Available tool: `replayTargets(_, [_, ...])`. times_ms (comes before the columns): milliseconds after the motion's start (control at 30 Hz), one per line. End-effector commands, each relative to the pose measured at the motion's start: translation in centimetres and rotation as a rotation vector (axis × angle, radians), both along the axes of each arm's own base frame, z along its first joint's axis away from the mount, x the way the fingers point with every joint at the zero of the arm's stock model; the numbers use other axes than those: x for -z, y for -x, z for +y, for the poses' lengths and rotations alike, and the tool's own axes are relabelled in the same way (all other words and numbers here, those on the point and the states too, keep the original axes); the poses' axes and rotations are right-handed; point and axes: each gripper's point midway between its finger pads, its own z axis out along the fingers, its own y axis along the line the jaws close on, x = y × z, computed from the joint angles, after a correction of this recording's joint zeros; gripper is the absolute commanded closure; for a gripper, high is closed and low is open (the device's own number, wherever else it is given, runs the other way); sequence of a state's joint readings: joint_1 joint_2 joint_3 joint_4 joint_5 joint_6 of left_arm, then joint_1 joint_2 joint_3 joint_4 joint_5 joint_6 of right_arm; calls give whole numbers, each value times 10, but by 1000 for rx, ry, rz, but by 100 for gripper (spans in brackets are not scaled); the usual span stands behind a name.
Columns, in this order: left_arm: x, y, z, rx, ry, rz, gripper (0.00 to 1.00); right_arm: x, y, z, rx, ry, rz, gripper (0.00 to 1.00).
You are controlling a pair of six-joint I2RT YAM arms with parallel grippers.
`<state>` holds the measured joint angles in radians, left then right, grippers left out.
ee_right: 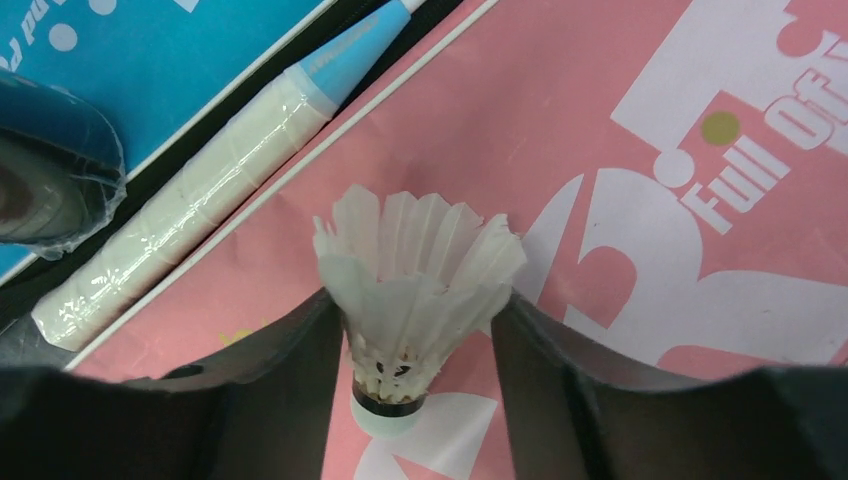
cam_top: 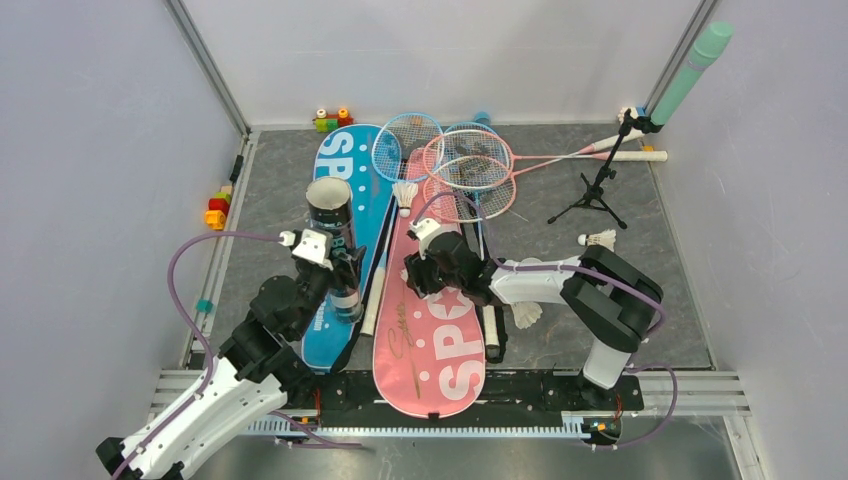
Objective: Pack up the badminton gear
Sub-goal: Place the lid at the center of the board, then pick up the shuttlecock at the center of the board.
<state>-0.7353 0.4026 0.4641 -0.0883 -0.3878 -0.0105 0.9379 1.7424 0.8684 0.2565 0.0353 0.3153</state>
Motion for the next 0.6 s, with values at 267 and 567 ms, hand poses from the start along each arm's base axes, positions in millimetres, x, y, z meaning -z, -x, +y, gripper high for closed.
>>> replayTargets(267, [-13, 4, -22, 114, 34, -40, 95, -105, -6, -8, 21, -160, -198, 55])
replayTargets(567, [-8, 5, -38, 190, 16, -15, 94, -295, 23, -38, -62, -470, -556, 54])
